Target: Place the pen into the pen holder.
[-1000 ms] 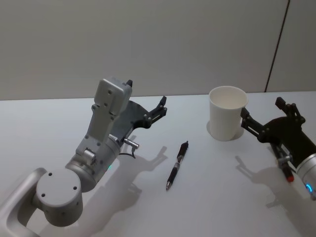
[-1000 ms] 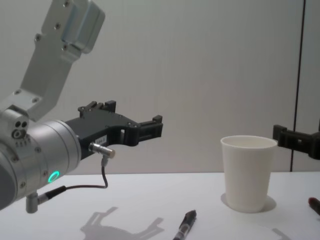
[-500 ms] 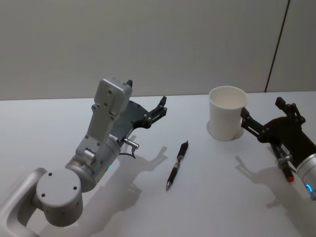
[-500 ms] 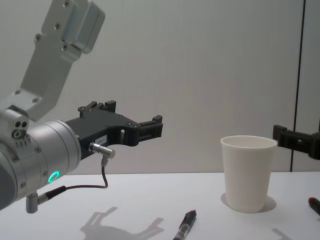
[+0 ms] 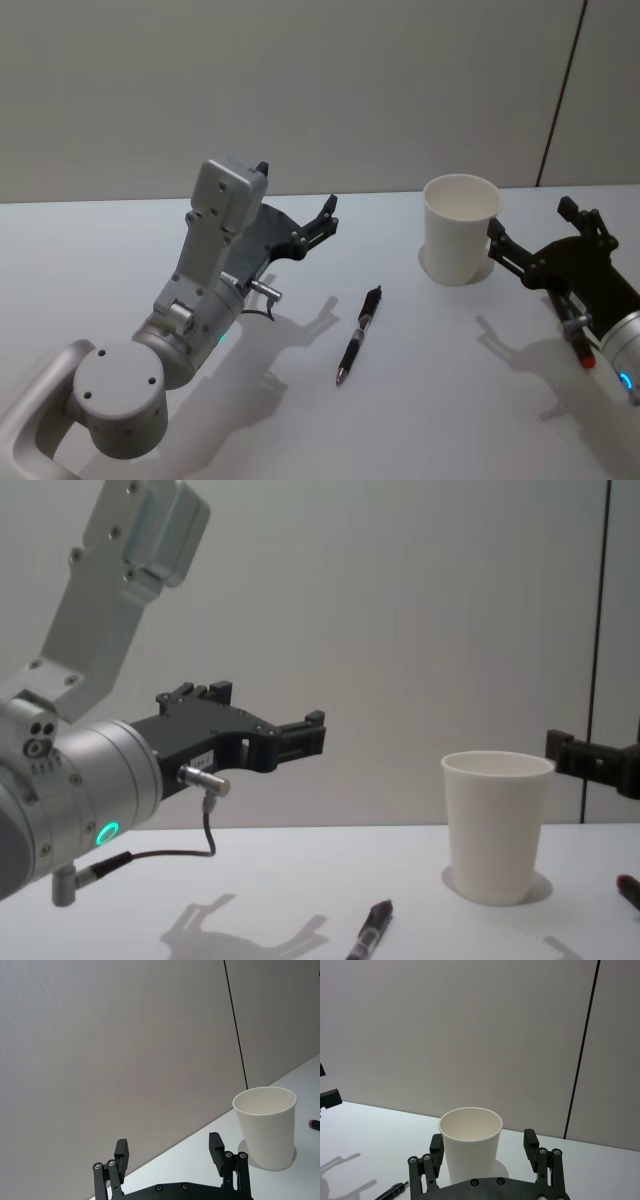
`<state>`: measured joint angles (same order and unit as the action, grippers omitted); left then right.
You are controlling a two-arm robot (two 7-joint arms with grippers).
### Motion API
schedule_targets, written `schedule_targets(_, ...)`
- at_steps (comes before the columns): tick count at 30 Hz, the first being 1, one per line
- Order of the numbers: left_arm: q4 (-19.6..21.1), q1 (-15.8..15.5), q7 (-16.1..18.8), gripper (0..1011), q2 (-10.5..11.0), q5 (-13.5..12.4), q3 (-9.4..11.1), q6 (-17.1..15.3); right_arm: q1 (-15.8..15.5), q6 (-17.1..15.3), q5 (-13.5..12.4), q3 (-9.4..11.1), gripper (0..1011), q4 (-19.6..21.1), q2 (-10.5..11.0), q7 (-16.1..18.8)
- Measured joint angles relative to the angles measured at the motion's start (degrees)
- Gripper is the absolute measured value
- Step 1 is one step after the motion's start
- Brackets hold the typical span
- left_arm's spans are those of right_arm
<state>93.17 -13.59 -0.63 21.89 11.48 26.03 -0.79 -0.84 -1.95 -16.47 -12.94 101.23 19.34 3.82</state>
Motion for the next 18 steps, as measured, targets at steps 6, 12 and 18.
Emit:
schedule_targets(6,0.0,0.0,0.0,1001,0.0,0.0,0.0,0.0,0.0,0.0,0.0,0.0,1001,0.0,0.0,0.0)
schedule_targets(12,0.0,0.0,0.0,1001,0.0,0.0,0.0,0.0,0.0,0.0,0.0,0.0,1002,0.0,0.0,0.0)
schedule_targets(18,0.0,0.0,0.0,1001,0.0,0.0,0.0,0.0,0.0,0.0,0.0,0.0,1001,0.0,0.0,0.0)
